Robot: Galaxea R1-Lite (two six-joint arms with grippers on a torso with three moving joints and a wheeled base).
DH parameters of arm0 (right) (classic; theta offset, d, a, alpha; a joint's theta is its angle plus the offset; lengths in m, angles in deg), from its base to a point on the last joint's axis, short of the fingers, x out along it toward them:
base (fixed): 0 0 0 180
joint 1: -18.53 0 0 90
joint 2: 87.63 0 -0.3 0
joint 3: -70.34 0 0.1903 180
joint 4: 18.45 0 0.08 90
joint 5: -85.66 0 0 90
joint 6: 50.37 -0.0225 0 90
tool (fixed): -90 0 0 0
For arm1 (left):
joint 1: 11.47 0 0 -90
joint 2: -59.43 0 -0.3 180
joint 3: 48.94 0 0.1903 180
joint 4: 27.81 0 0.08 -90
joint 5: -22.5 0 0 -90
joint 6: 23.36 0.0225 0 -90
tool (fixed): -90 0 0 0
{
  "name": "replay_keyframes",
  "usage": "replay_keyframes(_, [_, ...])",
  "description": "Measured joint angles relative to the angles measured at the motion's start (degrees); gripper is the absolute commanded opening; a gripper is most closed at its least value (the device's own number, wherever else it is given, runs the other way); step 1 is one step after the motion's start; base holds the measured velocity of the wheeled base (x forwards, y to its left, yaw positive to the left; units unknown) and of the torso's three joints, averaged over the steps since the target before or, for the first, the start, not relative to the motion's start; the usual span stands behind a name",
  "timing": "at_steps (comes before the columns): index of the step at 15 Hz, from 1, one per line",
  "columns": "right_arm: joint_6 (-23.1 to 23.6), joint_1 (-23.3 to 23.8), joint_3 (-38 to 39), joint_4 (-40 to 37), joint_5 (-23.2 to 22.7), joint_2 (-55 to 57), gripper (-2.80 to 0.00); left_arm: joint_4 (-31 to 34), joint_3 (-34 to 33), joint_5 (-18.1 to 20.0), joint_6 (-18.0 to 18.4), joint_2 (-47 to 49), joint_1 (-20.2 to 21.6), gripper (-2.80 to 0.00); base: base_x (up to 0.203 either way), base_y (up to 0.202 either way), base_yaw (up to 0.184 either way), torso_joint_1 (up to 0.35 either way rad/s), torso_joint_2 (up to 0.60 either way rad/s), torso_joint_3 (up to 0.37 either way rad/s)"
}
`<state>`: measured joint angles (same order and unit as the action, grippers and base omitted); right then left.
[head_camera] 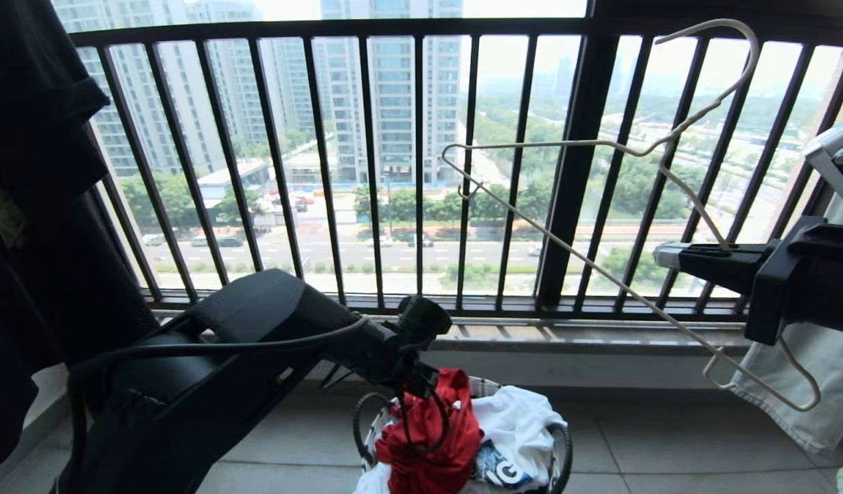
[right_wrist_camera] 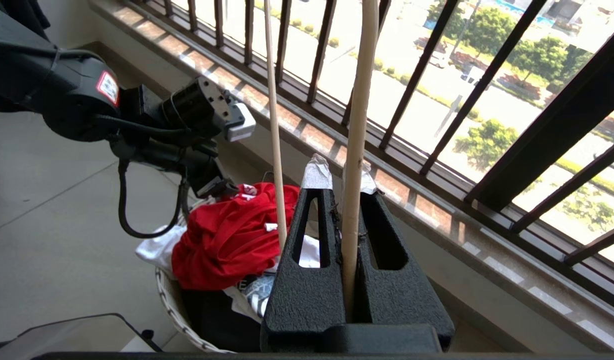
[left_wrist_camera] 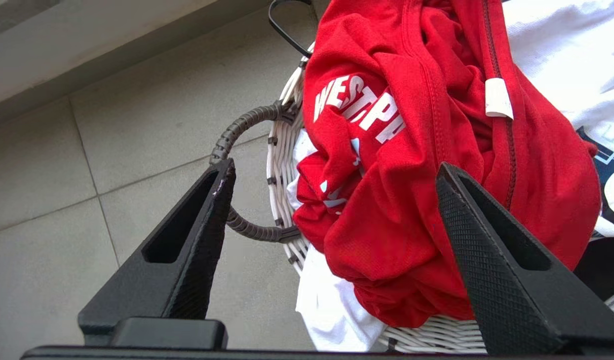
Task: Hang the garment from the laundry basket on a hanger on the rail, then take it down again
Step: Pick up clothes from the basket
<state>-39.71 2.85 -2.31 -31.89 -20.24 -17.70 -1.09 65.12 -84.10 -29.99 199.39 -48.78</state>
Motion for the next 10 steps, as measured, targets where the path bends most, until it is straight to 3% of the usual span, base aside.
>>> replay_keyframes(2, [0.0, 0.01, 0.0, 0.0, 0.01, 0.02, -2.8, -0.06, 1.79, -1.57, -0.94, 1.72, -0.35, 0.0, 0.0, 0.0, 0.0, 0.0, 0.0, 0.0])
replay_keyframes(10, [-0.02, 0.38, -0.02, 0.02, 0.0, -0.02, -2.8, 0.09, 2.1, -1.5, -1.91, 3.83, -2.06, 0.0, 0.0, 0.0, 0.0, 0.0, 0.0, 0.0])
